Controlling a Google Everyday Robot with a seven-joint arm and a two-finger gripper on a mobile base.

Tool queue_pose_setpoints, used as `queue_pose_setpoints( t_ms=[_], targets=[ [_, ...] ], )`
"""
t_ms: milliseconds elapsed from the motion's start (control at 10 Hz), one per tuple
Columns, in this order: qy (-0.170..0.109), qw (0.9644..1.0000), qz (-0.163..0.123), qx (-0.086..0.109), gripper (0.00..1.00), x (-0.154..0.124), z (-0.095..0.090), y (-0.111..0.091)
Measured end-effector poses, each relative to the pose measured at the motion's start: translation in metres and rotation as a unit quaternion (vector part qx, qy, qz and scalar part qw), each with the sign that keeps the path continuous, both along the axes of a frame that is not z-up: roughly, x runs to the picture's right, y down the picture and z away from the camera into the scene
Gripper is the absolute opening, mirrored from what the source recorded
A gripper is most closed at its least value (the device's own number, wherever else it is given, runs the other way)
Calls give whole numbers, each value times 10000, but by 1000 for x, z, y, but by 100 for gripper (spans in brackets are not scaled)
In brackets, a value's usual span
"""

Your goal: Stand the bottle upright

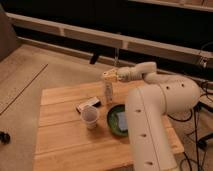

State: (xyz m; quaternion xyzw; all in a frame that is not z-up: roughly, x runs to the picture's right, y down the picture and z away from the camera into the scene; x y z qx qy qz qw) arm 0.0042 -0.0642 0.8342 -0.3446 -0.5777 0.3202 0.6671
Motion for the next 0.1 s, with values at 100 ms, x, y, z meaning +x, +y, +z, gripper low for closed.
queue_pose_setpoints(
  t_ms=[100],
  targets=[
    [-37, 9998, -179, 18, 0, 3, 6, 4]
  ],
)
